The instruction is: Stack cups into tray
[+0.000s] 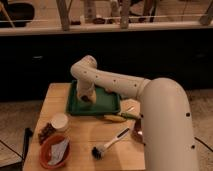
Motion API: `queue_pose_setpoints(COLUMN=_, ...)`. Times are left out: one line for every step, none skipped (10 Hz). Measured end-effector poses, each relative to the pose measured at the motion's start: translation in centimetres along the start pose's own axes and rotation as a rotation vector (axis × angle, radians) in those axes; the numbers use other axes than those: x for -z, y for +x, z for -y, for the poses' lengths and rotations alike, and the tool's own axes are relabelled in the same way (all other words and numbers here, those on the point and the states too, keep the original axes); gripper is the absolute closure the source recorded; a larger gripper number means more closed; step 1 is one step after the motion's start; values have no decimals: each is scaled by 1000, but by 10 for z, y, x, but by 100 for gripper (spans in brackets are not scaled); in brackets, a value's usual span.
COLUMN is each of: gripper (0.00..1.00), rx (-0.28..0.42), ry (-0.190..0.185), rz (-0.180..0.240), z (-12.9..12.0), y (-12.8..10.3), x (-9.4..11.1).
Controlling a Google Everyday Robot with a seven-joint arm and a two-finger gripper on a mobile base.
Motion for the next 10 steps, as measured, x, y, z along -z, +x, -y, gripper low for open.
queue_pose_setpoints(gripper=45, rx=-8, ry=2, rz=3, z=-2, y=2, x=-2)
queue_pose_setpoints(gripper=35, rx=-14, ry=4, rz=5, z=-3, y=3, x=-5)
queue_pose_setpoints(gripper=24, rx=-18, ry=4, rz=8, z=-3, y=5, x=-7)
queue_pose_setpoints(gripper=21, rx=-19, ry=3, rz=10, z=-3, y=5, x=-9)
queue_pose_setpoints(gripper=20, rx=-20, ry=0, rz=12, z=-3, y=6, x=-10)
queue_pose_setpoints(gripper=20, rx=-19, ry=-1, rz=15, z=-2, y=6, x=-12)
queue_pose_setpoints(gripper=20, rx=-21, ry=-1, rz=15, z=-3, y=7, x=-11)
queue_pose_setpoints(gripper=20, rx=-22, ry=-1, rz=14, z=-3, y=8, x=-11)
queue_pose_setpoints(gripper=20, rx=-22, ry=-2, rz=15, z=-4, y=8, x=-10)
queue_pose_setpoints(gripper=20, rx=-22, ry=-1, rz=13, z=-4, y=8, x=-9)
